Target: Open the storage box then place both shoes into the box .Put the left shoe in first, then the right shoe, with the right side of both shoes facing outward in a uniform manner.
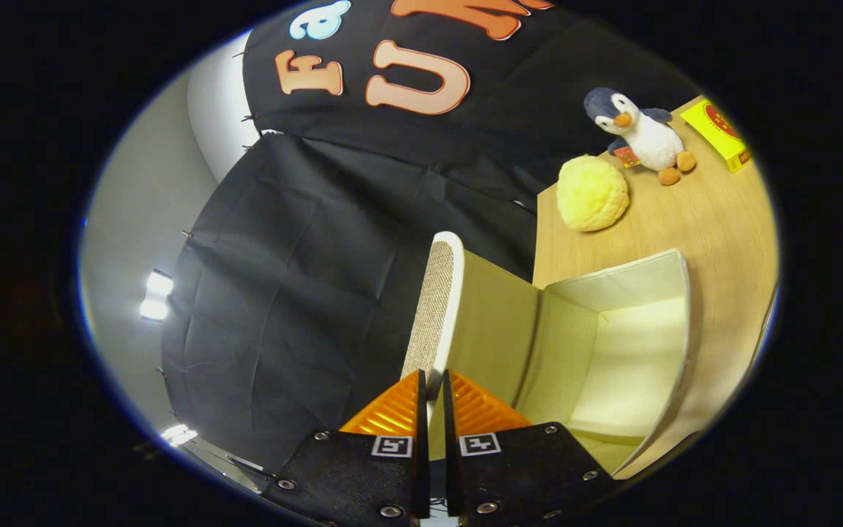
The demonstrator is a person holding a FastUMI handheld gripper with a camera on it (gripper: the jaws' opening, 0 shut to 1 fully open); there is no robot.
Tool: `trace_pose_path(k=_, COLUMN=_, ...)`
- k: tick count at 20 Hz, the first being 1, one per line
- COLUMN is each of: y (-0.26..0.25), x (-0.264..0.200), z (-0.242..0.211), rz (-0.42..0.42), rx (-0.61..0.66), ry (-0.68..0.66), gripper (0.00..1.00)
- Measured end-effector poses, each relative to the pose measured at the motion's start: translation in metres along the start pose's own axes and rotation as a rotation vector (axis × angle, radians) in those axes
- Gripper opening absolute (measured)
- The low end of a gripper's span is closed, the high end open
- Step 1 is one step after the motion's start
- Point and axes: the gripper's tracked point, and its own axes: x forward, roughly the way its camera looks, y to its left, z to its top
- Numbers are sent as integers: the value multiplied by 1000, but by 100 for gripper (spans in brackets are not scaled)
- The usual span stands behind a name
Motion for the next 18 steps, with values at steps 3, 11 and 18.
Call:
trace_pose_path(k=3, y=11, x=22, z=-8, rz=-3, rx=-31, ry=18, gripper=9)
trace_pose_path(k=11, y=17, x=81, z=-22, rz=-58, rx=-62, ry=25, gripper=9)
trace_pose_path(k=18, y=1, x=115, z=-38, rz=-138, rx=-57, ry=35, gripper=12)
